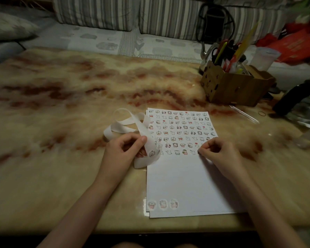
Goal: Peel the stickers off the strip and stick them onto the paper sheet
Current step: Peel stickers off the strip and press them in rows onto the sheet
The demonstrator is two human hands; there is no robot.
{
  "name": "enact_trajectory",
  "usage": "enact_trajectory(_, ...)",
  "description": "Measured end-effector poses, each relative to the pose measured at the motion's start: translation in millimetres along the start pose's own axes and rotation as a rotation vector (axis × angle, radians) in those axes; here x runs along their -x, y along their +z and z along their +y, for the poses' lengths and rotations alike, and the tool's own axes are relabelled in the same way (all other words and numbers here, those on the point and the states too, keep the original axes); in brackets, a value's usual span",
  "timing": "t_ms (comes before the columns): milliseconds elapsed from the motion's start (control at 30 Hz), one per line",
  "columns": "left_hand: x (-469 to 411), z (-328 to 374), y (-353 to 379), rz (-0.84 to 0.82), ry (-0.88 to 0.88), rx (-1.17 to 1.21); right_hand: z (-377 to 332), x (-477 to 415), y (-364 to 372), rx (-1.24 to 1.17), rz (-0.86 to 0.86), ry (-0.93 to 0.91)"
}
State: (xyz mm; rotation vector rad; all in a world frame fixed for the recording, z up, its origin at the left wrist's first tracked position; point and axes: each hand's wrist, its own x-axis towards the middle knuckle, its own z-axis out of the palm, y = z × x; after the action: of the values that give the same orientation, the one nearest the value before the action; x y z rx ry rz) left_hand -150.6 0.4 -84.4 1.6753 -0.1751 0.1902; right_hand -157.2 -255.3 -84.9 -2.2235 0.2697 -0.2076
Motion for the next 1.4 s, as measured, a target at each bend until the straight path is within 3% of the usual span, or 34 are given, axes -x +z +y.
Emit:
enact_trajectory(467,1.1,2.3,0.3,0.012,-0.002,0.02,11.3,-5.2,-2.8,-0.036,0.028,-0.026)
enact_trajectory(600,1.2,3.0,1.5,0.014,-0.011,0.045,9.0,-4.3,-3.2,-0.148,0.007,0.016)
enact_trajectory(867,0.2,3.2,1.7,0.017,-0.011,0.061,7.0,-6.2,-1.7,-0.018,0.031,-0.004)
enact_trajectory(1000,-0.9,1.4,0.8,0.028,-0.017,0.067,-17.3,3.9,2.3,-0.085,0.094,-0.132)
enact_trajectory(1100,-2.1,1.7,1.5,0.048,-0.029,0.089,-51.0,19.8,14.8,-0.226,0.0,-0.269)
enact_trajectory(1233,-1.0,5.1,1.9,0.062,-0.042,0.127,-77.5,38.1,42.9,-0.236,-0.198,-0.354)
enact_trajectory(1400,-0.6,7.3,1.1,0.046,-0.046,0.172,-78.7,41.6,58.1,-0.279,-0.213,-0.364)
